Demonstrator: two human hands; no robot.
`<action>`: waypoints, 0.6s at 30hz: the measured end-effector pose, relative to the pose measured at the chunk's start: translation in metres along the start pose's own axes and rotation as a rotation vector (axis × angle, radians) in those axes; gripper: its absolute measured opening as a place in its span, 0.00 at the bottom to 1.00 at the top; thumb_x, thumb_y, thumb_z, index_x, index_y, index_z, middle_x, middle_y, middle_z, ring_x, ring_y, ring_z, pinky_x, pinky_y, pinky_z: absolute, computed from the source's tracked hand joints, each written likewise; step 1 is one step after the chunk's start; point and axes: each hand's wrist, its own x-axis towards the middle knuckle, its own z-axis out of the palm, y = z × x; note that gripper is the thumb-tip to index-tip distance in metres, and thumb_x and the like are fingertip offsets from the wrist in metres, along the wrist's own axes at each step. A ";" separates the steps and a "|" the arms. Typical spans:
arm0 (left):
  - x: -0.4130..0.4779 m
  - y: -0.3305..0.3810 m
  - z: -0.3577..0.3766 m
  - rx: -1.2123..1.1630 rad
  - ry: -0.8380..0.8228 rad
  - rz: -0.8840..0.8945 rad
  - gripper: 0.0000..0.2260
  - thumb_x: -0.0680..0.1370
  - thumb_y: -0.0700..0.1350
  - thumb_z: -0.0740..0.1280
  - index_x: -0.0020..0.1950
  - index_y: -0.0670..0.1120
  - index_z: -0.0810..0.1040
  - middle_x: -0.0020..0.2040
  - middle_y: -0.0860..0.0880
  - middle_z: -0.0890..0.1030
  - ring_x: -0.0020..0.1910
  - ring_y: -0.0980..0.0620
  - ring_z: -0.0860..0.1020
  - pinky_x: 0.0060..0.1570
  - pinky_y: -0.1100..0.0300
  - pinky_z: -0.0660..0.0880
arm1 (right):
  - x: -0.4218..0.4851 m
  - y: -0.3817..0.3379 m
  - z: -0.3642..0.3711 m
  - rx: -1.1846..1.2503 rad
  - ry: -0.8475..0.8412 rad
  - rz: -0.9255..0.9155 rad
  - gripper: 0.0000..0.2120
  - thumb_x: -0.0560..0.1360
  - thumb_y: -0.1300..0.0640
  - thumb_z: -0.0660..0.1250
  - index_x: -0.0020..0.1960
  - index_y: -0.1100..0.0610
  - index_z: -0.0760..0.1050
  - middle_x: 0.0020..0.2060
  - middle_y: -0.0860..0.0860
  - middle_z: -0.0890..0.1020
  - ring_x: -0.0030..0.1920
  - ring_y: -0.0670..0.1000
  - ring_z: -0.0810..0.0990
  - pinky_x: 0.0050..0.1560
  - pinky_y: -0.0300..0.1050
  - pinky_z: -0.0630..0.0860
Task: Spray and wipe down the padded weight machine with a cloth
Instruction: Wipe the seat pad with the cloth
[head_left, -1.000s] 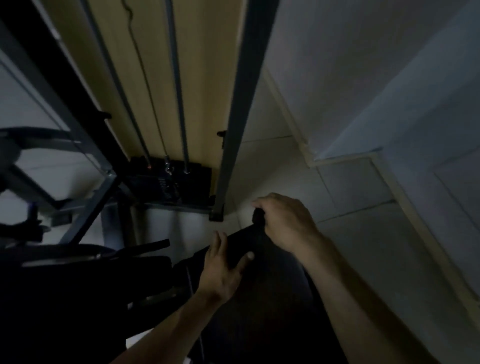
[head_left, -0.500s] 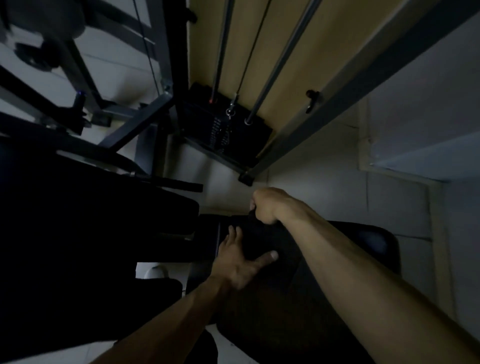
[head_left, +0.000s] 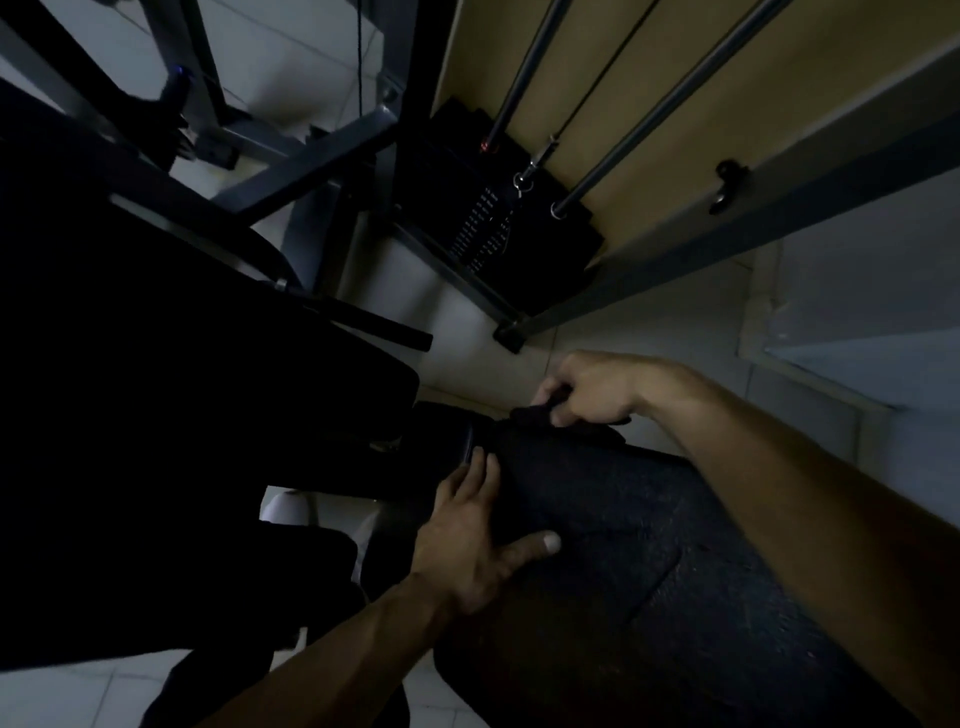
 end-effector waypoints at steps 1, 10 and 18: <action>0.001 -0.001 0.001 0.003 0.003 0.000 0.53 0.69 0.79 0.61 0.84 0.54 0.44 0.84 0.58 0.43 0.81 0.56 0.45 0.77 0.52 0.59 | 0.003 -0.001 0.003 0.023 0.024 0.003 0.13 0.80 0.59 0.69 0.61 0.46 0.83 0.49 0.45 0.82 0.47 0.46 0.79 0.42 0.37 0.73; 0.003 -0.042 0.001 -0.126 0.128 0.032 0.36 0.78 0.64 0.68 0.82 0.56 0.58 0.82 0.58 0.56 0.80 0.55 0.56 0.77 0.52 0.61 | 0.061 -0.032 0.056 0.059 0.233 -0.023 0.12 0.80 0.56 0.69 0.63 0.49 0.77 0.60 0.51 0.79 0.57 0.52 0.78 0.54 0.44 0.76; -0.006 -0.106 0.008 -0.029 0.074 -0.135 0.36 0.76 0.59 0.73 0.79 0.48 0.65 0.77 0.48 0.69 0.76 0.48 0.67 0.72 0.58 0.64 | 0.045 -0.058 0.112 -0.516 0.428 -0.308 0.14 0.78 0.65 0.66 0.63 0.57 0.78 0.60 0.53 0.75 0.61 0.56 0.72 0.51 0.45 0.66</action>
